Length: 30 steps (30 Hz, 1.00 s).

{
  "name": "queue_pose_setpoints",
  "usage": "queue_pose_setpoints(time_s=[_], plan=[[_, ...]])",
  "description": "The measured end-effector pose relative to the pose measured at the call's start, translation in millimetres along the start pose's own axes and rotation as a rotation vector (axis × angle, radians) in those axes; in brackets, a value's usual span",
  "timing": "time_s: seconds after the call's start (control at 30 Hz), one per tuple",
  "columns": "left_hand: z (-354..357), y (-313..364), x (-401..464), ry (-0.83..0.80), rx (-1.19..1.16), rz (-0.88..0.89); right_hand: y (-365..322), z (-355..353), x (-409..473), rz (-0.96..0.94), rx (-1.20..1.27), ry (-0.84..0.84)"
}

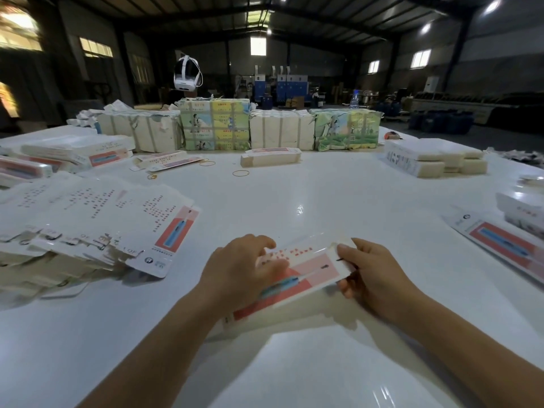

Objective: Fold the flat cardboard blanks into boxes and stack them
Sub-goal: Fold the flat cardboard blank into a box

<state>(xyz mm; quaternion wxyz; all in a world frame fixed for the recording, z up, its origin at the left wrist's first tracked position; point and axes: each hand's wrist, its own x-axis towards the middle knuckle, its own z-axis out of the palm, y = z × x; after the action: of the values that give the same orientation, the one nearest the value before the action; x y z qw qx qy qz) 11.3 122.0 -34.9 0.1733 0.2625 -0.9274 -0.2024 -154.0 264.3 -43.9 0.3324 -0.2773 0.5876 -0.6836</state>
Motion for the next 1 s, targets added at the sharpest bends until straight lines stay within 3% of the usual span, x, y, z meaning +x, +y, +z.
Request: queue_pose_setpoints(time_s=[0.1,0.23,0.43,0.6,0.67,0.83,0.9,1.0], plan=[[14,17,-4,0.011,0.207,0.098,2,2,-1,-0.032,-0.029,-0.012],[21,17,-3,0.045,0.307,0.134,1,0,-4,-0.058,-0.092,0.017],[20,17,-2,0.139,0.275,0.098,3,4,-12,-0.226,-0.345,0.096],[17,16,-3,0.236,0.273,0.074,4,8,-19,-0.304,-0.525,-0.036],[19,18,-3,0.243,0.299,0.078,2,10,-20,-0.238,-0.393,-0.017],[19,24,-4,0.257,0.366,0.104,-9,8,-17,0.136,0.118,-0.062],[18,28,-4,0.286,0.38,0.131,-9,8,-17,0.181,0.147,-0.152],[14,31,-4,0.315,0.378,0.154,-5,9,-20,0.086,0.068,-0.21]])
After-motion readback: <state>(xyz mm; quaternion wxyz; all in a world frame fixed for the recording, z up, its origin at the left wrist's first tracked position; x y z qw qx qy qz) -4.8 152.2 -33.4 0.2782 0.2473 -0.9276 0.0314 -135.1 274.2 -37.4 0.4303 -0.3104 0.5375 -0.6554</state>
